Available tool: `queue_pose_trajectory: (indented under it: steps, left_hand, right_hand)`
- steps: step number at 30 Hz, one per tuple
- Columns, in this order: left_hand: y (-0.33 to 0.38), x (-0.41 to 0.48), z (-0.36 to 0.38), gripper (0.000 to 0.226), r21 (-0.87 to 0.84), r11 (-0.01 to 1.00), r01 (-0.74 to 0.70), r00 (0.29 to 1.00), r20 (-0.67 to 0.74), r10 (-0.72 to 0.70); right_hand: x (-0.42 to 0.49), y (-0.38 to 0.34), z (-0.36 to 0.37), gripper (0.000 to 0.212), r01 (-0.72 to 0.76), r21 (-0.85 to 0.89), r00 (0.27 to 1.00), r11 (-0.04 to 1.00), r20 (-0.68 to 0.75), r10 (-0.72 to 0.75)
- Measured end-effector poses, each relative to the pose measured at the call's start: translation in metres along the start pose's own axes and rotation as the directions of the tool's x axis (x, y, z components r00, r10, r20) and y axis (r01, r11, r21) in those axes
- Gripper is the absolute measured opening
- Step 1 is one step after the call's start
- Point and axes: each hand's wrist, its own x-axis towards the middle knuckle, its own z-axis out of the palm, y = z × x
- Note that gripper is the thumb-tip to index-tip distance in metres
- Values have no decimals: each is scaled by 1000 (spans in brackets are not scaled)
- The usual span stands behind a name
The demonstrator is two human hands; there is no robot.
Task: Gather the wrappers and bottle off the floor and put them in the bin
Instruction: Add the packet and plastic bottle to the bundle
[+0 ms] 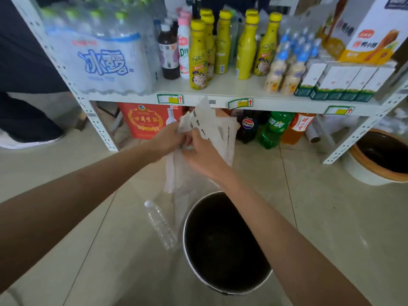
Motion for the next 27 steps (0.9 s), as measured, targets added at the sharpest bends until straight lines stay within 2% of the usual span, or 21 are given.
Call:
queue_pose_trajectory:
  steps: [5,7,9,12,15,18,23,25,27]
  left_hand:
    - [-46,-22,-57,13,117,992,55,966,-256,-24]
    - [-63,-33,-84,25,204,975,90,928,-372,-8]
    - [-75,-45,-111,30,250,963,101,885,-464,28]
    - [-88,-62,-152,33,354,927,121,828,-551,102]
    - [-109,-73,-181,26,461,872,164,811,-566,146]
    - [-144,-77,-192,25,525,824,213,806,-572,156]
    - [-219,-73,-180,34,543,795,272,869,-494,39]
    - [-237,-70,-177,30,509,813,283,883,-470,-13]
    - [-248,-67,-174,22,467,839,280,889,-456,-42]
  right_hand:
    - [15,-35,50,15,118,-43,988,992,108,-113]
    - [21,-44,76,15,160,-81,979,984,142,-147]
    - [23,-43,102,20,125,-156,980,980,176,-97]
    - [22,-19,143,27,32,-339,955,940,287,71]
    - [17,21,189,38,18,-520,880,854,413,233]
    - [2,62,233,40,23,-603,815,798,474,334]
    - [-19,117,287,40,-63,-744,732,666,418,537]
    - [-25,131,294,43,-82,-761,675,643,432,598]
    - [-30,141,297,47,-111,-771,660,628,415,627]
